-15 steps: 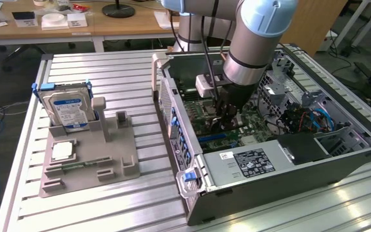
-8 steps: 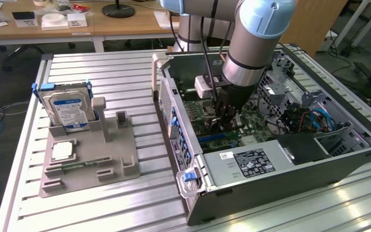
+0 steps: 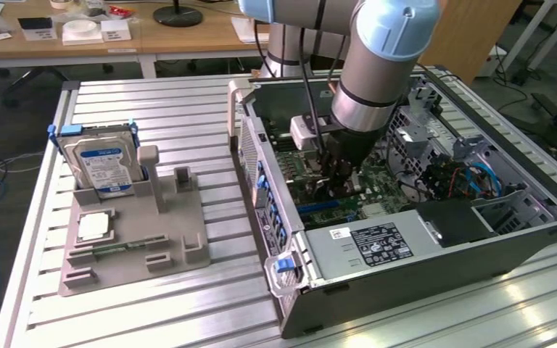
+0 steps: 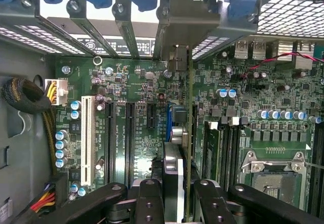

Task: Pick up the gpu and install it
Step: 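Insert the gpu into the slot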

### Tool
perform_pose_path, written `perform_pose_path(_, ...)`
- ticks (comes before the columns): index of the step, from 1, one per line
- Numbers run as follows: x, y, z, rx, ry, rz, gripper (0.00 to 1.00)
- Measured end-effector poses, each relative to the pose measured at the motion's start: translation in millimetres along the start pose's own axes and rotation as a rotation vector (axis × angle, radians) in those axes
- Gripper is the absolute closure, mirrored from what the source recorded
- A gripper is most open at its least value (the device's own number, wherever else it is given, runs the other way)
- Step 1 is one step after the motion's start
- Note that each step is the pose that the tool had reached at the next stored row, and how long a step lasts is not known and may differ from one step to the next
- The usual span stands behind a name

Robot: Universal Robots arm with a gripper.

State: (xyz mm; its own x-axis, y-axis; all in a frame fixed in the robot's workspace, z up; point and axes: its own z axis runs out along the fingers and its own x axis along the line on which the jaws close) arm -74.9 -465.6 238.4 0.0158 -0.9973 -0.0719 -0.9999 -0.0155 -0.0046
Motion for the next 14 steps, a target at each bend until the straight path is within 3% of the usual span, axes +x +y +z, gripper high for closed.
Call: perform_pose_path(14, 0.2, 0.9, 3.2, -0.0013, -0.0003, 0.001, 0.72)
